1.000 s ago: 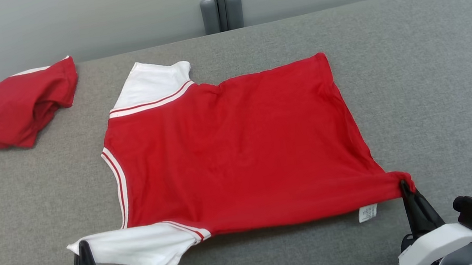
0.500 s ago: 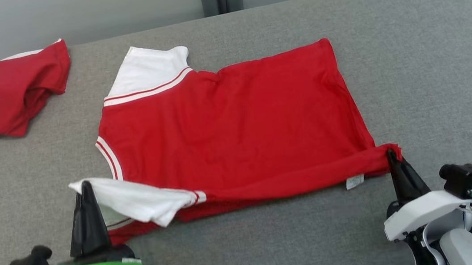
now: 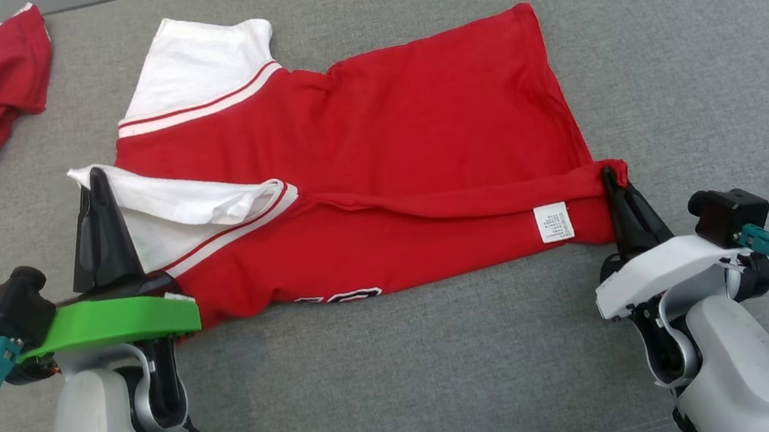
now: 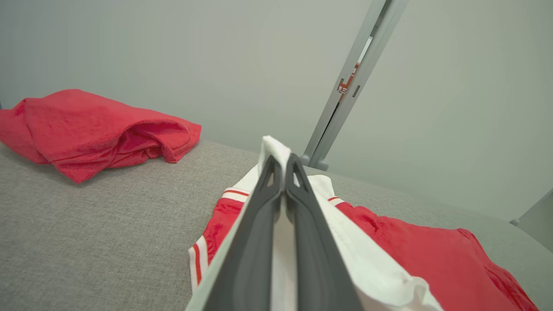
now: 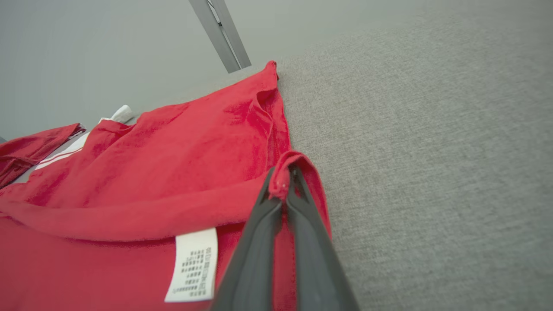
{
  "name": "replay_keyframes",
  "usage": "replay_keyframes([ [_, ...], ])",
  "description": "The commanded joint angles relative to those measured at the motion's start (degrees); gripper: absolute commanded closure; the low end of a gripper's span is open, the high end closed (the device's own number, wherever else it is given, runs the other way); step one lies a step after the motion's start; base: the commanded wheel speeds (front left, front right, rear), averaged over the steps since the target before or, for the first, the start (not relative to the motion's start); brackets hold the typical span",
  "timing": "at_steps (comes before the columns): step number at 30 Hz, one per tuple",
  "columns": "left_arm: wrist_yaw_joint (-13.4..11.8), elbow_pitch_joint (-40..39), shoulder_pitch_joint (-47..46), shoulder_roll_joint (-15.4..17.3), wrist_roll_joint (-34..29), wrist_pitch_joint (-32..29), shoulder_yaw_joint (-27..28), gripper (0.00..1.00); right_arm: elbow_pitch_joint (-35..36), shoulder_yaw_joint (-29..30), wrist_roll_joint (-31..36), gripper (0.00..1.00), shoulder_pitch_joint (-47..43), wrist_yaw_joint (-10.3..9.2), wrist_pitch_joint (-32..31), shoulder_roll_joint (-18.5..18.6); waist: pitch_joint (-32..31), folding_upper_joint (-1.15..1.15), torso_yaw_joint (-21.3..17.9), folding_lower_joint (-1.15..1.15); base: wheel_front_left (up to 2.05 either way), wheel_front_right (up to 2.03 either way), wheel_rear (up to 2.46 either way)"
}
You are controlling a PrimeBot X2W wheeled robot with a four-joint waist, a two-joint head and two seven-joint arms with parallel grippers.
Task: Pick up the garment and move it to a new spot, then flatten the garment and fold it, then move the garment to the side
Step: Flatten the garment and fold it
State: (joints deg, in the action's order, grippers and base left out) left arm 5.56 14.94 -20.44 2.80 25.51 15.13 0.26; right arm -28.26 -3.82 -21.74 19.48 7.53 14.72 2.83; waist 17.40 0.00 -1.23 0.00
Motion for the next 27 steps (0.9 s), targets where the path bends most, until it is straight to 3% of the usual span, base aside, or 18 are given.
replay_keyframes([
  [1, 0.29, 0.79, -1.44, 0.17, -0.24, 0.03, 0.38, 1.00, -0.48, -0.32, -0.53, 1.00, 1.05, -0.08, 0.31, 0.13, 1.58, 0.00, -0.51, 0.00, 0.00, 0.00, 0.00],
  [3, 0.15, 1.87, -2.43, 0.18, -0.54, 0.03, 0.68, 0.99, -1.00, -0.73, -0.54, 0.92, 1.67, -0.08, 0.46, 0.13, 1.87, 0.00, -0.57, 0.00, 0.00, 0.00, 0.00],
  [4, 0.05, 2.09, -2.83, 0.18, -0.69, 0.03, 0.83, 0.54, -1.07, -0.95, -0.42, 0.55, 2.00, -0.08, 0.51, 0.13, 1.96, 0.00, -0.61, 0.00, 0.00, 0.00, 0.00],
  [5, 0.03, 2.31, -3.06, 0.18, -0.83, 0.03, 0.88, 0.04, -0.79, -1.22, -0.24, 0.02, 2.38, -0.08, 0.53, 0.12, 2.03, 0.00, -0.65, 0.00, 0.00, 0.00, 0.00],
  [6, -0.02, 2.59, -3.00, 0.18, -0.73, 0.03, 0.85, 0.00, -0.41, -1.33, -0.19, 0.00, 2.47, -0.08, 0.56, 0.13, 2.05, 0.00, -0.65, 0.00, 0.00, 0.00, 0.00],
  [19, -1.26, -0.95, 5.76, 0.18, 0.23, 0.03, 1.48, 0.00, 8.02, 4.24, 4.78, 0.00, -3.15, -0.08, 0.49, 0.16, -1.63, 0.00, 0.68, 0.00, 0.00, 0.00, 0.00],
  [27, -3.18, 0.44, 14.73, 0.19, 5.00, -1.01, -0.90, 0.00, 10.87, 6.38, 8.71, 0.00, -9.87, -0.08, -2.69, 0.13, -5.11, 0.00, 1.72, 0.00, 0.00, 0.00, 0.00],
])
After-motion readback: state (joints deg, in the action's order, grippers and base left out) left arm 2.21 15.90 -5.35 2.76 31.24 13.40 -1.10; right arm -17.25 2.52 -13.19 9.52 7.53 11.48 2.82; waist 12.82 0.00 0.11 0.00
